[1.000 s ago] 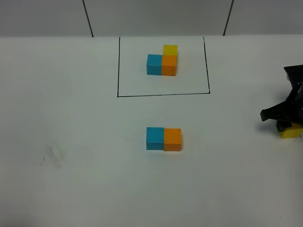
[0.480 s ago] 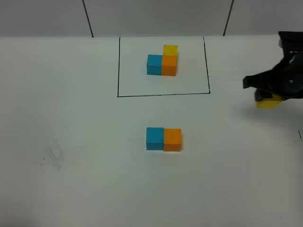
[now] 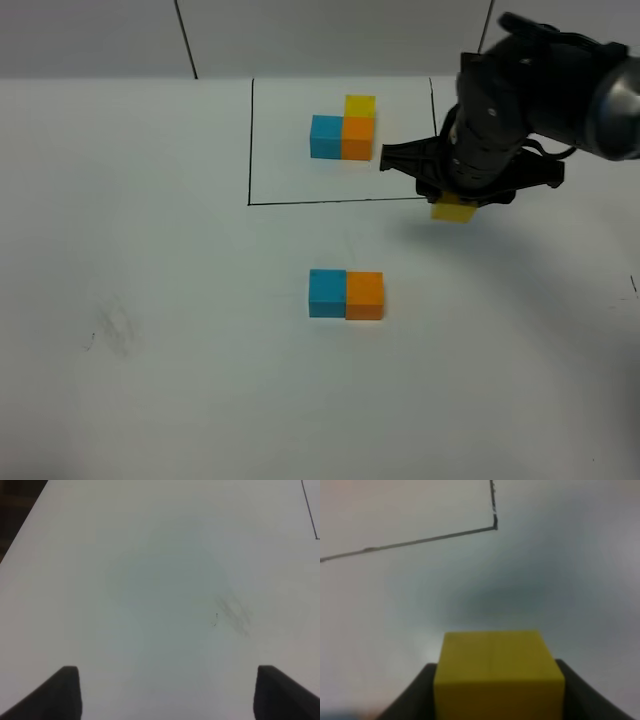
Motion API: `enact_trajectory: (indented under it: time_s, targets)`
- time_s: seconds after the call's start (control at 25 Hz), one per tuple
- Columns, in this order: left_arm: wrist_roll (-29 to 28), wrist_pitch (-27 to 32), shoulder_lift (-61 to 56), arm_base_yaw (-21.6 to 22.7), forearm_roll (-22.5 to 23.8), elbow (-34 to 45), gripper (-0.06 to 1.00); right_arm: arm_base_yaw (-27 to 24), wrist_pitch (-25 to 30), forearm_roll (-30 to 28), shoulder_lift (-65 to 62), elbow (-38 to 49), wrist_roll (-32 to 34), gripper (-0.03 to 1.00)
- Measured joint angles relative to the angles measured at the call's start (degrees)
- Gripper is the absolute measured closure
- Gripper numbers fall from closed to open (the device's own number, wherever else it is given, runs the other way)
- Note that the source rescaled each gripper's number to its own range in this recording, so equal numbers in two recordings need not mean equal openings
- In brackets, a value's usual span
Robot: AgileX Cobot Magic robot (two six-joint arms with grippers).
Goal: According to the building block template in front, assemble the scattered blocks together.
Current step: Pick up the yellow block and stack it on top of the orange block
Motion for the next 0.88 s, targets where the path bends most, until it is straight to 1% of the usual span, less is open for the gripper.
enact_trajectory:
  time_s: [0.08, 0.16, 0.32, 0.44, 0.56, 0.88]
  targets:
    - [0.0, 0.0, 0.0, 0.0, 0.0, 0.0, 0.35, 1.47, 4.45, -0.25, 2.7, -4.18, 0.72, 0.74]
    - [0.0, 0.0, 0.0, 0.0, 0.0, 0.0, 0.35, 2.69, 6.3, 0.83, 4.88, -7.41, -0.03, 0.74]
    - [0.0, 0.0, 0.0, 0.0, 0.0, 0.0, 0.35, 3.95, 5.24, 4.95, 7.34, -8.47, -2.87, 0.74]
    - [0.0, 0.0, 0.0, 0.0, 0.0, 0.0, 0.35, 5.32, 3.32, 5.85, 8.12, -8.52, -4.67, 0.74]
    - [0.0, 0.0, 0.0, 0.0, 0.0, 0.0, 0.35, 6.63, 2.09, 6.27, 8.29, -8.59, -3.85, 0.74]
    - [0.0, 0.0, 0.0, 0.0, 0.0, 0.0, 0.35, 7.92, 0.6, 6.07, 10.35, -8.65, -1.23, 0.74]
